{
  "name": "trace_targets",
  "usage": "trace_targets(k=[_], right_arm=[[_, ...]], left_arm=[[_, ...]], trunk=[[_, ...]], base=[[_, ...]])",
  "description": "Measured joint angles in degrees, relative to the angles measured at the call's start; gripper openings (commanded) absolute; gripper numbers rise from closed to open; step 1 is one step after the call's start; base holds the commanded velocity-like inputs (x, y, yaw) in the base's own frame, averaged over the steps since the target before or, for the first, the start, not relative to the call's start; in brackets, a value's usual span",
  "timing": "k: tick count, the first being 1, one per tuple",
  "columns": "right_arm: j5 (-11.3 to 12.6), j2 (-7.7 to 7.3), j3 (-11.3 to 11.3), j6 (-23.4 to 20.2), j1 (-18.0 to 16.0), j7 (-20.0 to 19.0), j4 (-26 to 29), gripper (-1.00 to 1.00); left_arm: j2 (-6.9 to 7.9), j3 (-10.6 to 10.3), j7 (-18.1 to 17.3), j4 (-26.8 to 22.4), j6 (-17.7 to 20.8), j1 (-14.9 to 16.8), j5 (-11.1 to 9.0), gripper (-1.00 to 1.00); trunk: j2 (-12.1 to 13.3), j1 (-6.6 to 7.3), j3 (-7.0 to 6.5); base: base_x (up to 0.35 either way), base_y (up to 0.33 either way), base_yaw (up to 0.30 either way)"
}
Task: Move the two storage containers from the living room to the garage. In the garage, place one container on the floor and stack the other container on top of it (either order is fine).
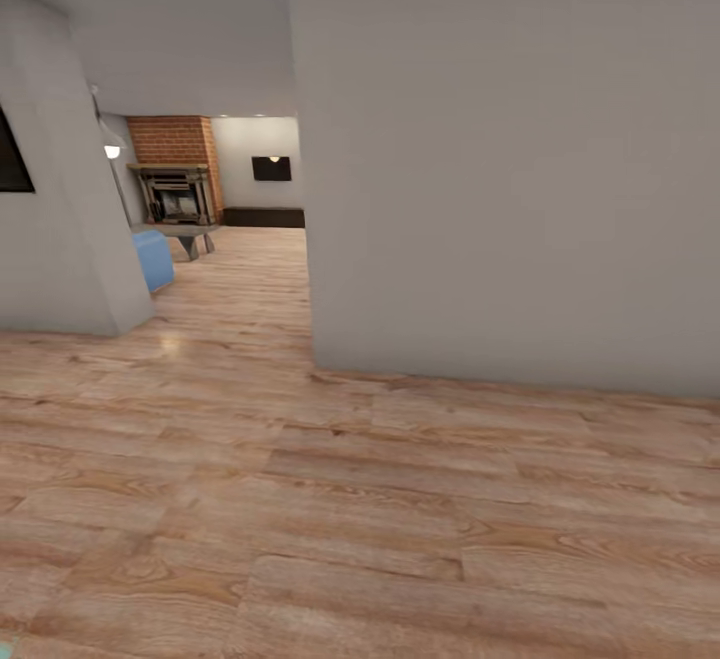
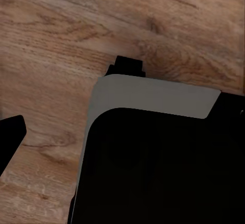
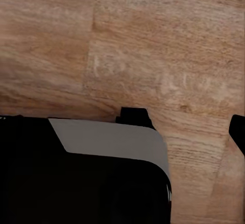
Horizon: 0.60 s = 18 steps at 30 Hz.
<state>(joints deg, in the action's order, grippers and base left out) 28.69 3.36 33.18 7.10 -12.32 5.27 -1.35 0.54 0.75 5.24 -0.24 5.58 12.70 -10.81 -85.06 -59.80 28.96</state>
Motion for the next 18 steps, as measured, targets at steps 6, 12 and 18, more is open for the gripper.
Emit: trace_targets(k=[6,12,18], right_arm=[[-0.01,-0.06,0.00,0.02,0.01,0.02,0.00,1.00],[0.02,-0.14,0.00,0.02,0.04,-0.05,0.00,1.00],[0.05,-0.08,0.00,0.02,0.00,-0.05,0.00,1.00]], left_arm=[[0.03,0.00,0.00,0.00,0.00,0.00,0.00,1.00],[0.04,0.00,0.01,0.00,0.01,0.01,0.00,1.00],[0.02,0.00,0.01,0.00,0.02,0.01,0.01,1.00]], trunk=[[0.00,0.00,0.00],[0.00,0.00,0.00],[0.00,0.00,0.00]], base=[[0.322,0.000,0.259],[0.322,0.000,0.064],[0.322,0.000,0.003]])
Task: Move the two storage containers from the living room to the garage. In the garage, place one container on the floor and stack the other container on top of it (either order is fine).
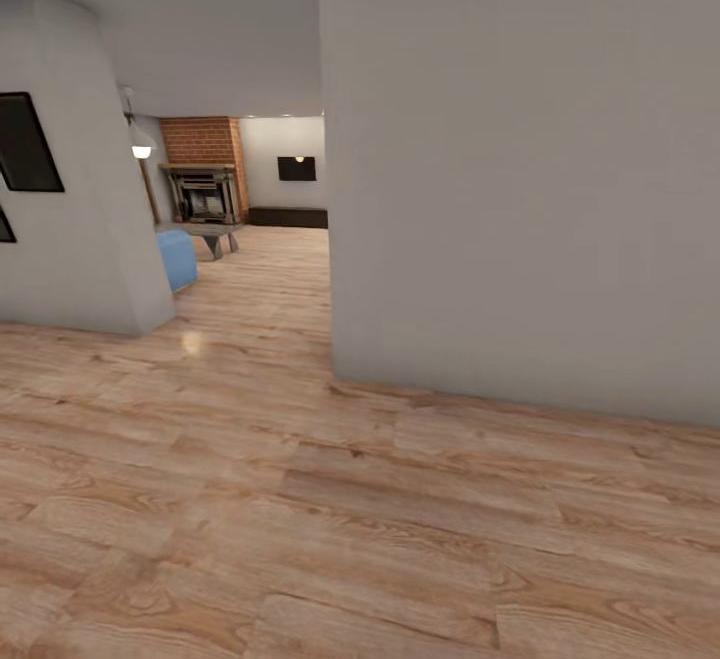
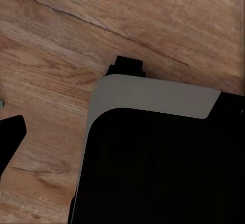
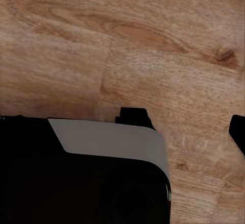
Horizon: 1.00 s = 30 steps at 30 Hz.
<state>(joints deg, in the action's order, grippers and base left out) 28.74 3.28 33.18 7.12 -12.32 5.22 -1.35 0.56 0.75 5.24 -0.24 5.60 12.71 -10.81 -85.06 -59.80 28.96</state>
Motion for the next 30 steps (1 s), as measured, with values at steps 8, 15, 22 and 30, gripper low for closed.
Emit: trace_targets(k=[8,15,22,30], right_arm=[[0.29,0.08,0.00,0.00,0.01,0.06,0.00,1.00],[0.28,0.23,0.00,0.04,0.02,0.17,0.00,1.00],[0.32,-0.04,0.00,0.07,0.00,0.32,0.00,1.00],[0.46,-0.06,0.00,0.07,0.02,0.33,0.00,1.00]], left_arm=[[-0.04,0.00,0.00,0.00,0.00,-0.01,0.00,1.00],[-0.03,0.00,0.00,0.00,0.00,-0.01,0.00,1.00],[-0.03,0.00,-0.01,0.00,-0.02,-0.02,-0.01,1.00],[-0.03,0.00,-0.01,0.00,-0.02,-0.01,-0.01,1.00]], trunk=[[0.00,0.00,0.00],[0.00,0.00,0.00],[0.00,0.00,0.00],[0.00,0.00,0.00]], base=[[0.322,0.000,0.000],[0.322,0.000,0.031],[0.322,0.000,0.252],[0.322,0.000,0.270]])
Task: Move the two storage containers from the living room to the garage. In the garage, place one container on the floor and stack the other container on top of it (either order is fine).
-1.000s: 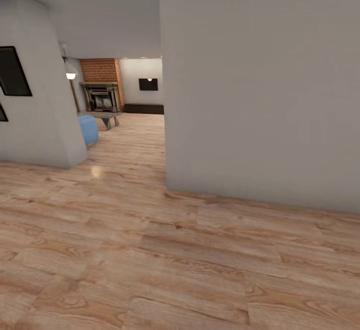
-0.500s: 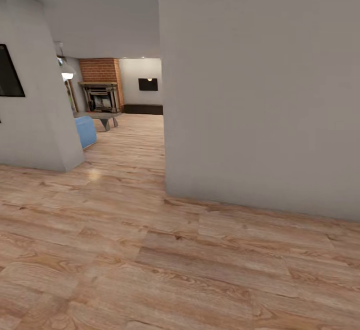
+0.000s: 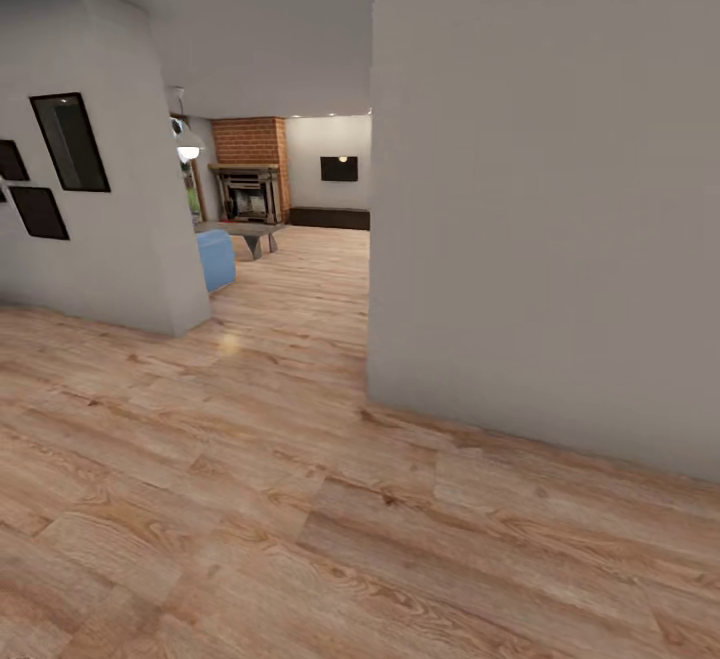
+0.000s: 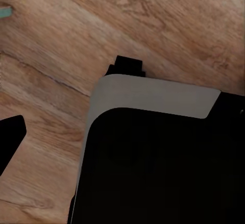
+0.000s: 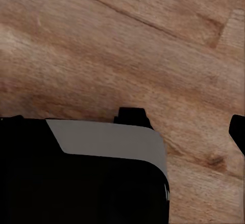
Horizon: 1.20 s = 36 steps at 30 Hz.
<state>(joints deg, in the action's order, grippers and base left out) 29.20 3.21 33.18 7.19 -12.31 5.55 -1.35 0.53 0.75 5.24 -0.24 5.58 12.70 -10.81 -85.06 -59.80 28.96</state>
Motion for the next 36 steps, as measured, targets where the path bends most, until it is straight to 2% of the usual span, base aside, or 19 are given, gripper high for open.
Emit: trace_targets(k=[7,27,36], right_arm=[[-0.11,-0.05,0.00,0.01,0.01,-0.06,0.00,1.00],[-0.48,0.14,0.00,0.02,0.03,-0.02,0.00,1.00],[-0.60,0.18,0.00,0.00,0.00,0.09,0.00,1.00]], left_arm=[[0.00,0.00,0.00,0.00,0.01,0.01,0.00,1.00],[0.00,0.00,0.01,0.00,0.01,0.01,0.00,1.00],[0.00,0.00,0.00,0.00,0.00,0.00,0.00,1.00]], trunk=[[0.00,0.00,0.00],[0.00,0.00,0.00],[0.00,0.00,0.00]], base=[[0.322,0.000,0.190],[0.322,0.000,0.006],[0.322,0.000,0.213]])
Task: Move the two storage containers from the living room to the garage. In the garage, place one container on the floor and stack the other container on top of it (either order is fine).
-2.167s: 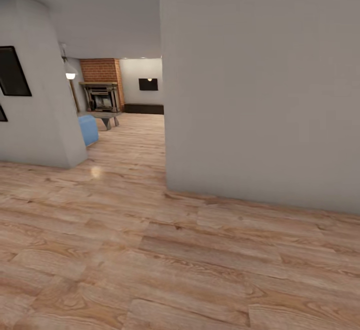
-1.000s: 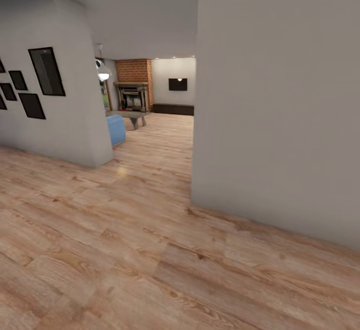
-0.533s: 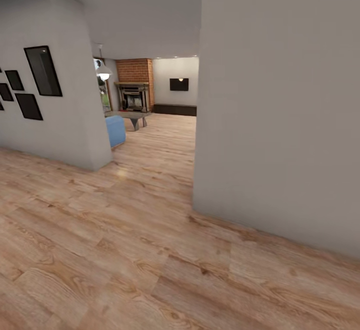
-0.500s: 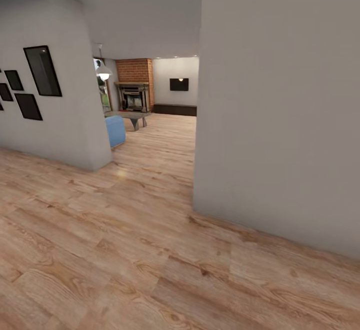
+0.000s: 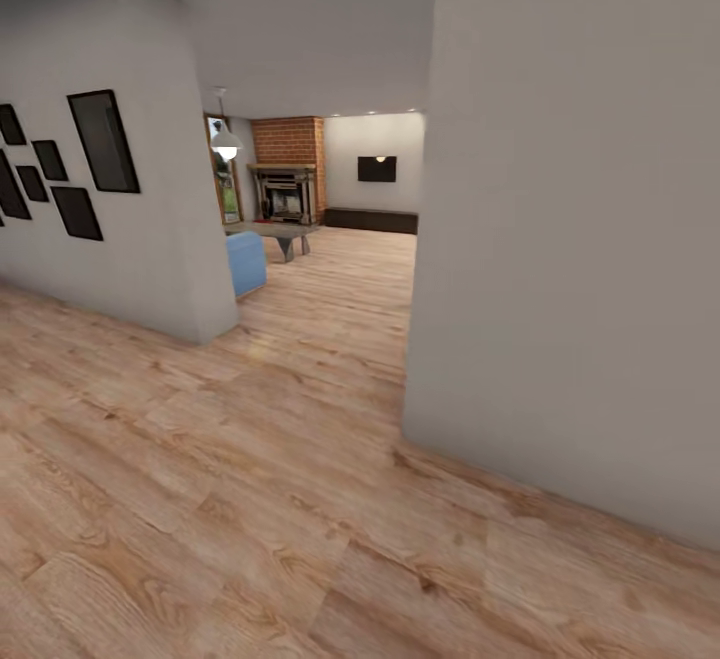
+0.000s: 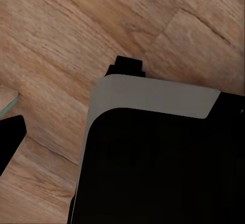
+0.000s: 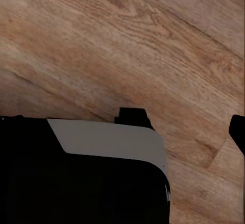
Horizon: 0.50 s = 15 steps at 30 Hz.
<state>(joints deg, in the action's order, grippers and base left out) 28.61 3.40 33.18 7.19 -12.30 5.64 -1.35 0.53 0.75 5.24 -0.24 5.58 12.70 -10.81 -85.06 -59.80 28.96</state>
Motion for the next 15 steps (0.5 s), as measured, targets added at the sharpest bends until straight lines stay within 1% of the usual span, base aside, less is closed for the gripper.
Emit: trace_targets(k=[15], right_arm=[[-0.02,-0.04,0.00,0.00,-0.01,-0.01,0.00,1.00]], left_arm=[[0.00,0.00,0.00,0.00,0.00,0.00,0.03,1.00]], trunk=[[0.00,0.00,0.00]], base=[[0.322,0.000,0.269]])
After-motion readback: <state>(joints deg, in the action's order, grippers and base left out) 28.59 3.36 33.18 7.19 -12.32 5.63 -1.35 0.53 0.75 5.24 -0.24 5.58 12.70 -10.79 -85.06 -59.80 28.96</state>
